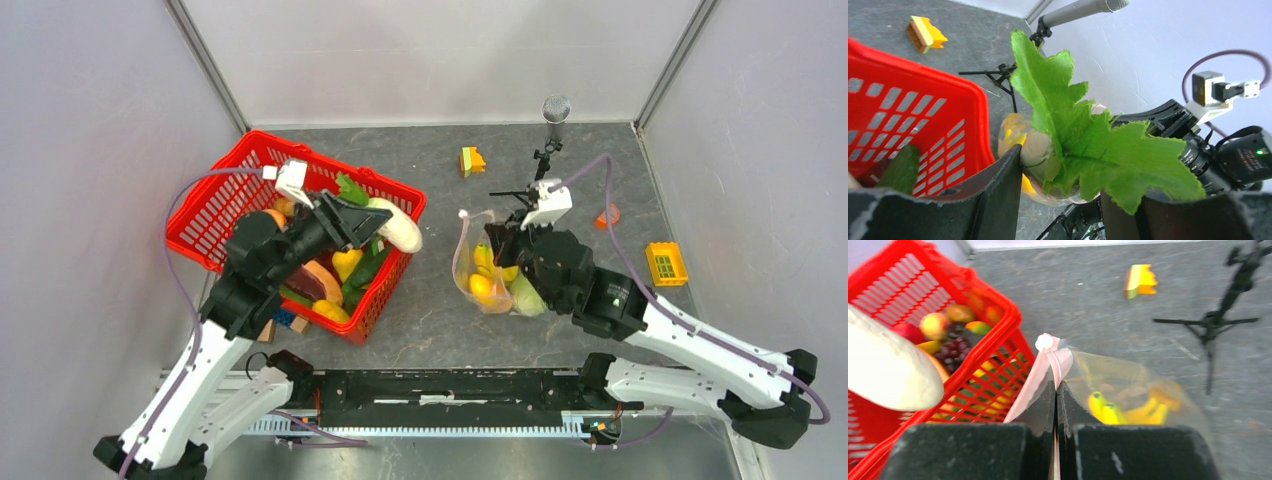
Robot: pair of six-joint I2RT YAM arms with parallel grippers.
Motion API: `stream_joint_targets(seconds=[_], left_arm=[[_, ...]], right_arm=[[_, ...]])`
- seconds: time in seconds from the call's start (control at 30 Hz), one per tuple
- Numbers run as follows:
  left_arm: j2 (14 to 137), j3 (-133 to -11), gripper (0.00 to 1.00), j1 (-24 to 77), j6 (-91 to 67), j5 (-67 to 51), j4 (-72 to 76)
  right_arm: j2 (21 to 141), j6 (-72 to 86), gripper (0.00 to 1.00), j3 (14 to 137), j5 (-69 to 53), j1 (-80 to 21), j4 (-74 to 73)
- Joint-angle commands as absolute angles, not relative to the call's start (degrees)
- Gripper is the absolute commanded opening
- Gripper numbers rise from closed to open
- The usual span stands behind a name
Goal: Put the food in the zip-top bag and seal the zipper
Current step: Place the fake vegetable in the zipper food storage bag.
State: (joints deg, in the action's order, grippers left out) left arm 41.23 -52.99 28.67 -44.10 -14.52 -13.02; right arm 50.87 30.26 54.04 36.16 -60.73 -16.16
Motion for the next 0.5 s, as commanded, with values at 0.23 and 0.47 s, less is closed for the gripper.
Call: stream_joint_targets(seconds=[0.23,0.47], left_arm=[[53.86,-61.65,0.28,42.04,-39.51,-8.8,-0.31],[55.44,-57.88,0.28,44.74,-41.4,-5.96,7.27]], right_arm=[[56.38,24.12,0.01,62.81,50.03,-60.97,-26.34],[53.72,23.34,0.01,58.6,49.51,-60.98,-15.88]])
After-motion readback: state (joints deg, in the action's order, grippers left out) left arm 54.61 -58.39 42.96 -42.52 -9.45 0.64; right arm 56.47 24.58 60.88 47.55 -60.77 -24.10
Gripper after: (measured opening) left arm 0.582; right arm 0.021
